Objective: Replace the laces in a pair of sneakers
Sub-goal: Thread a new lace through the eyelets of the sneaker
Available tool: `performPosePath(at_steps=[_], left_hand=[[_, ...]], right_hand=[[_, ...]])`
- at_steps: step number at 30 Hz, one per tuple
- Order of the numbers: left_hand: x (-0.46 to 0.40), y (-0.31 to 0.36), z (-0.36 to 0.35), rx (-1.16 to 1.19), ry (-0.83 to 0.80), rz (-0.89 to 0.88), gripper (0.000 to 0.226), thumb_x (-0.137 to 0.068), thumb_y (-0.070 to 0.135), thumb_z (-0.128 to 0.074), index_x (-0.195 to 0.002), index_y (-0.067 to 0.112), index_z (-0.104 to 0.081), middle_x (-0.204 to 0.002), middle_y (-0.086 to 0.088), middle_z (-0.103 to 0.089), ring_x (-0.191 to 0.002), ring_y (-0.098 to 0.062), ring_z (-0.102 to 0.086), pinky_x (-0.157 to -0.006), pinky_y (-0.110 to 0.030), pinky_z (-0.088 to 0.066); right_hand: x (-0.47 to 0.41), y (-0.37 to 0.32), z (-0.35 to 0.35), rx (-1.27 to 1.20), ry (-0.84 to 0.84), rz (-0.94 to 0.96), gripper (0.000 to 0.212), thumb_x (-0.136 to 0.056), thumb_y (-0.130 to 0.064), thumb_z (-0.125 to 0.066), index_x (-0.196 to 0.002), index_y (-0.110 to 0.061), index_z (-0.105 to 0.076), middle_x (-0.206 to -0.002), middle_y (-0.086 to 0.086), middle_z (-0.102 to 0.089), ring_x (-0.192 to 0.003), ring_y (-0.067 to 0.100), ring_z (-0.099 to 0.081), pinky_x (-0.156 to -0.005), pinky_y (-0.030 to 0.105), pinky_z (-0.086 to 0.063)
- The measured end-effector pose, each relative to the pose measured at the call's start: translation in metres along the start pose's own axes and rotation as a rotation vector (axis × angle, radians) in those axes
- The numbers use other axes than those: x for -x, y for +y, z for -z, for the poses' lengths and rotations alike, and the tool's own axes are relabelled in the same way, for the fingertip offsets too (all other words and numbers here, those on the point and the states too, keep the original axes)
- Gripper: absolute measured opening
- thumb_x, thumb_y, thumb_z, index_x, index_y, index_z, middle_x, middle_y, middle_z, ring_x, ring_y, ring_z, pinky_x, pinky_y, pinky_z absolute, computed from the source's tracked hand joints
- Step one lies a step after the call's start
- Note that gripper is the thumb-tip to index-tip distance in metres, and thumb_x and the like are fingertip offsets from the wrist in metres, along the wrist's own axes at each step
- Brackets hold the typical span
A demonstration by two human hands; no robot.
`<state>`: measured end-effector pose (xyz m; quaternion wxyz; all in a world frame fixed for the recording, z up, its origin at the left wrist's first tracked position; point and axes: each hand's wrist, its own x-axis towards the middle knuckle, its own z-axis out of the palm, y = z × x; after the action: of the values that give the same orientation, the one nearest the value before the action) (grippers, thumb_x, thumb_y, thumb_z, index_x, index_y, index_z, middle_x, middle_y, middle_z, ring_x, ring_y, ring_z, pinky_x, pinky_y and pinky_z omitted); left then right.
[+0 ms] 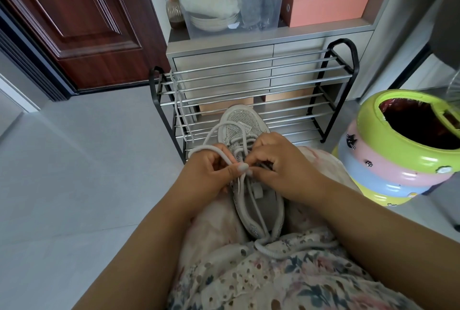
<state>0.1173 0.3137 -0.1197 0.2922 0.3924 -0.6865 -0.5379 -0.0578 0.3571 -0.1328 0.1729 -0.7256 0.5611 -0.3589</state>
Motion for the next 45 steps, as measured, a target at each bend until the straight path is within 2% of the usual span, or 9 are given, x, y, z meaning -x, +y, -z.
performPosePath(at_steps=[8, 13, 17, 20, 26, 32, 38, 42, 45], left_hand=[[0.002, 0.001, 0.002, 0.158, 0.050, 0.034, 0.014, -0.086, 0.015, -0.065, -0.074, 0.009, -0.062, -0.054, 0.000, -0.056, -0.049, -0.014, -0.050, -0.047, -0.019, -0.043], [0.003, 0.001, -0.001, 0.077, -0.078, -0.020, 0.014, -0.075, 0.005, -0.076, -0.083, 0.001, -0.066, -0.071, -0.003, -0.065, -0.068, -0.012, -0.059, -0.062, -0.020, -0.050], [0.003, 0.003, -0.009, -0.132, -0.035, -0.061, 0.033, -0.066, 0.012, -0.086, -0.083, 0.003, -0.059, -0.064, -0.004, -0.054, -0.059, -0.009, -0.047, -0.055, -0.022, -0.041], [0.003, 0.003, -0.012, -0.199, 0.023, -0.086, 0.022, -0.066, 0.006, -0.076, -0.078, 0.007, -0.057, -0.059, 0.000, -0.049, -0.054, -0.009, -0.043, -0.054, -0.026, -0.039], [0.003, 0.002, -0.011, -0.144, 0.063, -0.053, 0.017, -0.058, 0.010, -0.064, -0.074, 0.011, -0.056, -0.056, 0.006, -0.047, -0.055, -0.011, -0.043, -0.054, -0.025, -0.039], [0.004, 0.002, -0.008, -0.134, 0.052, -0.075, 0.017, -0.058, 0.006, -0.066, -0.072, 0.012, -0.057, -0.059, 0.001, -0.049, -0.057, -0.013, -0.045, -0.055, -0.028, -0.041], [0.005, -0.004, -0.008, -0.111, 0.114, -0.079, 0.020, -0.057, 0.006, -0.067, -0.072, 0.013, -0.056, -0.061, 0.000, -0.048, -0.058, -0.014, -0.044, -0.057, -0.031, -0.042], [0.003, -0.006, -0.006, -0.071, 0.058, -0.057, 0.017, -0.062, 0.009, -0.071, -0.070, 0.015, -0.058, -0.060, 0.000, -0.048, -0.059, -0.017, -0.045, -0.058, -0.034, -0.043], [0.000, -0.006, -0.005, 0.081, 0.063, 0.004, 0.024, -0.076, 0.014, -0.075, -0.062, 0.021, -0.057, -0.052, 0.000, -0.046, -0.050, -0.015, -0.040, -0.050, -0.026, -0.037]], right_hand=[[0.002, -0.001, 0.008, -0.218, 0.075, -0.094, 0.005, -0.076, -0.015, -0.063, -0.072, -0.012, -0.063, -0.078, -0.002, -0.053, -0.070, 0.003, -0.049, -0.068, 0.011, -0.039], [0.003, -0.002, 0.005, -0.215, 0.096, -0.095, 0.012, -0.078, -0.016, -0.062, -0.071, -0.023, -0.056, -0.077, -0.010, -0.048, -0.071, 0.001, -0.046, -0.068, 0.010, -0.037], [0.003, -0.006, 0.003, -0.222, 0.114, -0.099, 0.011, -0.079, -0.014, -0.060, -0.072, -0.020, -0.055, -0.077, -0.011, -0.047, -0.072, -0.001, -0.045, -0.067, 0.010, -0.036], [0.003, -0.008, 0.004, -0.293, 0.174, -0.119, 0.009, -0.079, -0.010, -0.060, -0.073, -0.016, -0.057, -0.075, -0.009, -0.048, -0.068, -0.001, -0.045, -0.066, 0.009, -0.037], [-0.002, -0.009, 0.008, -1.014, 0.373, -0.423, 0.023, -0.090, 0.004, -0.048, -0.072, -0.010, -0.054, -0.059, 0.002, -0.052, -0.056, 0.012, -0.048, -0.058, 0.022, -0.043], [-0.001, -0.017, 0.010, -1.175, 0.209, -0.320, 0.022, -0.097, 0.001, -0.033, -0.080, -0.006, -0.046, -0.070, 0.006, -0.065, -0.067, 0.023, -0.066, -0.070, 0.033, -0.056], [-0.007, -0.010, 0.037, -1.406, 0.478, -0.364, 0.027, -0.098, -0.001, -0.028, -0.074, -0.009, -0.039, -0.053, 0.001, -0.043, -0.045, 0.013, -0.038, -0.048, 0.026, -0.047], [-0.004, 0.000, 0.045, -1.103, 0.472, -0.347, 0.026, -0.095, -0.005, -0.038, -0.071, -0.015, -0.043, -0.052, -0.004, -0.039, -0.044, 0.011, -0.028, -0.042, 0.020, -0.030], [0.005, -0.001, 0.036, -0.311, 0.230, -0.236, 0.016, -0.085, -0.030, -0.048, -0.069, -0.028, -0.049, -0.059, -0.012, -0.048, -0.054, 0.002, -0.039, -0.053, 0.016, -0.034]])
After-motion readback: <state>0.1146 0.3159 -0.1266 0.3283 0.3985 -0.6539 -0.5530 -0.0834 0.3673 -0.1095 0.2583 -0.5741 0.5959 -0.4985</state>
